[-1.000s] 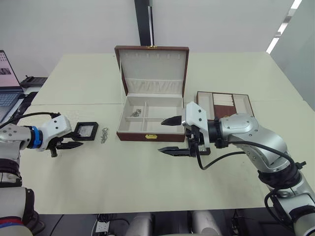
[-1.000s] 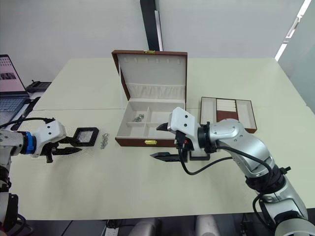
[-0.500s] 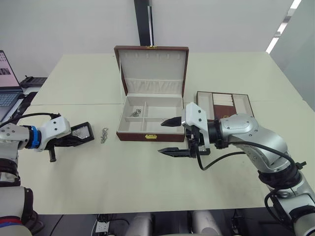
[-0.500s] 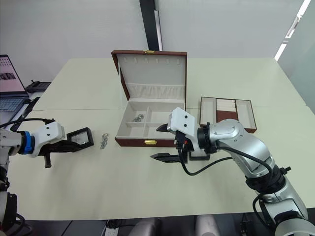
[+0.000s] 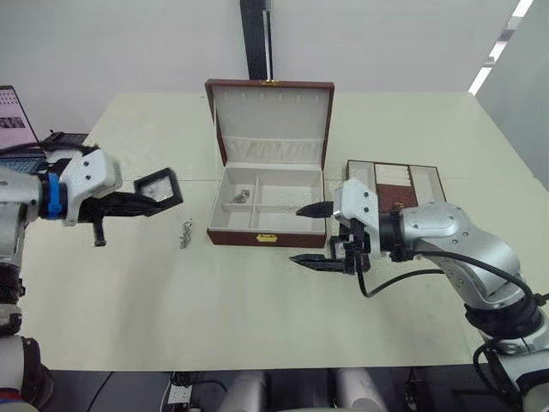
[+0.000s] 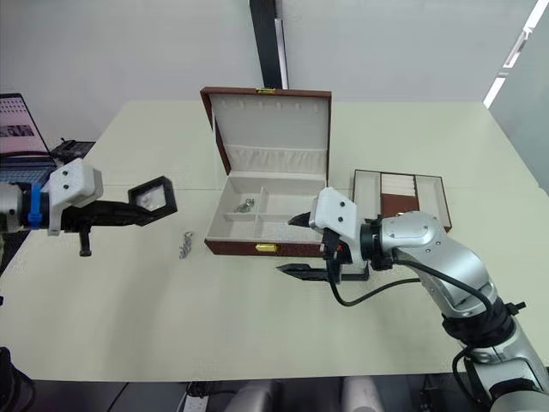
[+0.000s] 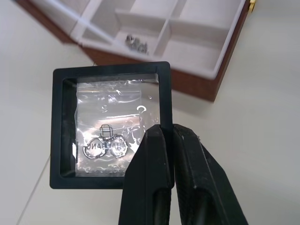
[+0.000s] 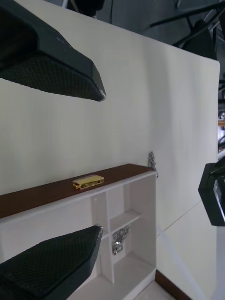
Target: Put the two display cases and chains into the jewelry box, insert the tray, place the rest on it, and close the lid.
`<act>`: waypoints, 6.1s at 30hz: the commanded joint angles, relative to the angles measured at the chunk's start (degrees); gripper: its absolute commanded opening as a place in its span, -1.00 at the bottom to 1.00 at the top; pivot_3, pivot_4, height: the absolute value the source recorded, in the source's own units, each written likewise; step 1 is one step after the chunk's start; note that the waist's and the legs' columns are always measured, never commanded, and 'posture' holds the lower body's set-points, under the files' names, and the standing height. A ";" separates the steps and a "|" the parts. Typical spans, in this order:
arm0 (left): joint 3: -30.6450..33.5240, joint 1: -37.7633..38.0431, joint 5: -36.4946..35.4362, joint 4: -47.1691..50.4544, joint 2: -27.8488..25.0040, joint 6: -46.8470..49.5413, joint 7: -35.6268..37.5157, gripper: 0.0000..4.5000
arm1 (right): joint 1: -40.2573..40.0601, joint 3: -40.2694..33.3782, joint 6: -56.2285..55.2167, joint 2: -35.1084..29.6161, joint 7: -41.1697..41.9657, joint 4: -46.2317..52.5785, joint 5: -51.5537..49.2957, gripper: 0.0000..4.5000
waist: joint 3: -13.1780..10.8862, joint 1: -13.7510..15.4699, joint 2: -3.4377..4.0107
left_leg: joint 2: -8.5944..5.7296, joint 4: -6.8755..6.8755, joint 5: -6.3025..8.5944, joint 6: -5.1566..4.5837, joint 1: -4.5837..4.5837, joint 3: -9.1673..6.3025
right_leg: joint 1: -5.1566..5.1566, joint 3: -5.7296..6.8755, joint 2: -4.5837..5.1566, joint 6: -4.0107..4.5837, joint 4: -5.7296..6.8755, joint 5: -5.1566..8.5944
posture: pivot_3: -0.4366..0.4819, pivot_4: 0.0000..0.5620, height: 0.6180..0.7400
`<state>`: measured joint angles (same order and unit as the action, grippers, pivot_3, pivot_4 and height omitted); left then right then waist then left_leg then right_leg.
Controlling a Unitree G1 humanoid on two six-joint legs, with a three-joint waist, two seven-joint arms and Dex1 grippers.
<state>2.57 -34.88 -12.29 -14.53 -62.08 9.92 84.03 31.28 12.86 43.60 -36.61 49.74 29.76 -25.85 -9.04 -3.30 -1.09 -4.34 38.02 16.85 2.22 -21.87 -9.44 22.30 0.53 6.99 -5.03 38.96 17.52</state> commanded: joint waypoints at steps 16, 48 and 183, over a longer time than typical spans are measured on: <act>-22.36 -22.16 12.84 -3.56 22.24 0.49 -8.64 -0.99 | -8.85 -7.98 7.11 -3.88 -12.68 9.30 0.88 1.00 | -0.01 0.11 -0.03 | -0.14 0.04 -0.01 0.01 0.01 0.23 | -0.03 0.06 -0.10 0.00 -0.01 0.00 | -0.05 -0.47 1.00; -24.71 -32.11 25.76 -35.45 37.51 -17.65 -15.79 -0.99 | -4.83 -7.27 11.33 -2.06 -17.66 8.90 3.63 1.00 | -0.05 0.51 -0.09 | -0.22 0.06 -0.01 0.01 -0.04 0.21 | -0.03 0.07 -0.02 0.00 -0.02 0.00 | -0.05 -0.47 1.00; 25.32 47.05 -16.54 21.58 30.20 7.31 -42.87 0.96 | -11.03 -5.81 -11.12 -2.06 0.02 9.61 -4.06 1.00 | -0.05 1.93 0.01 | 0.06 -0.27 0.24 -0.13 0.85 0.09 | -1.03 0.03 0.04 0.06 -0.92 0.01 | -0.05 -0.47 1.00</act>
<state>27.29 12.57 -28.05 6.14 -32.12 18.28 41.64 19.17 7.83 33.89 -39.00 49.78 38.36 -29.40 -9.09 -1.38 -1.07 -4.28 37.75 17.08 2.10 -21.03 -9.36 21.26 0.56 7.03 -4.96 38.04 17.53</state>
